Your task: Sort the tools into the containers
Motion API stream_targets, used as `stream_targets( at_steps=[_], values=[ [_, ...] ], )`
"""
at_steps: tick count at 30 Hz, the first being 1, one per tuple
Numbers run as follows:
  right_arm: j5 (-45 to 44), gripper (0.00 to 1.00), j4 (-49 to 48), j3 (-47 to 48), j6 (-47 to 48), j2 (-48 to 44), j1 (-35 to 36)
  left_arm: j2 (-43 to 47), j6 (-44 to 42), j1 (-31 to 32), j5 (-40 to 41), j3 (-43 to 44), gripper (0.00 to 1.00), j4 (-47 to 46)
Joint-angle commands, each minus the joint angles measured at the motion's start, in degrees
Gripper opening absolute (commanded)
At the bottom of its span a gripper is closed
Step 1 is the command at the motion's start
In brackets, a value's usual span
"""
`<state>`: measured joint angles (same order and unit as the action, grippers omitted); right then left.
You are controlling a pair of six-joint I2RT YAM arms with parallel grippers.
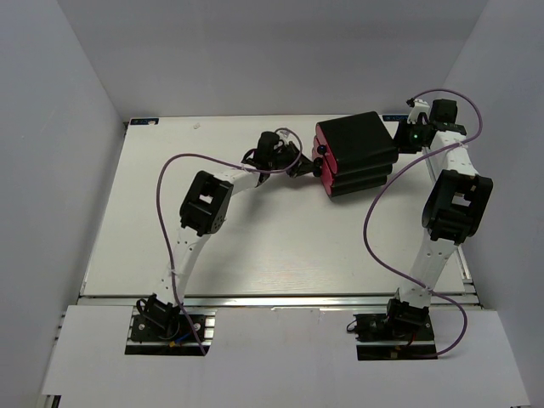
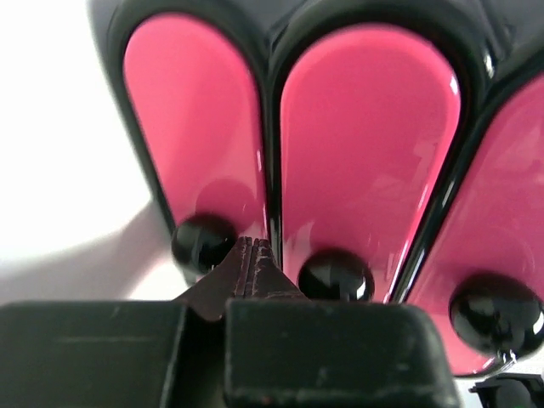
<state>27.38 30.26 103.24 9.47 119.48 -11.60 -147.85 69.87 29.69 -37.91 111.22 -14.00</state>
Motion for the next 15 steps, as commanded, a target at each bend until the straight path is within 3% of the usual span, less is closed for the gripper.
stream_targets(
  at_steps=[1,8,15],
  values=[
    [0.2,0.19,1.7,-0.9,0.4,-1.9,1.0,8.2,-2.3,-0.9,4.5,-5.0,0.00,2.7],
    [0.3,0.19,1.9,-0.8,0.3,-1.6,1.0,14.9,-4.2,-1.7,13.2,-11.8,0.00,3.0],
    [0.0,0.19,1.7,-0.8,0.3,-1.4,1.0,11.4,-2.6,-1.8,6.6,-8.3,0.00,-1.9]
  ],
)
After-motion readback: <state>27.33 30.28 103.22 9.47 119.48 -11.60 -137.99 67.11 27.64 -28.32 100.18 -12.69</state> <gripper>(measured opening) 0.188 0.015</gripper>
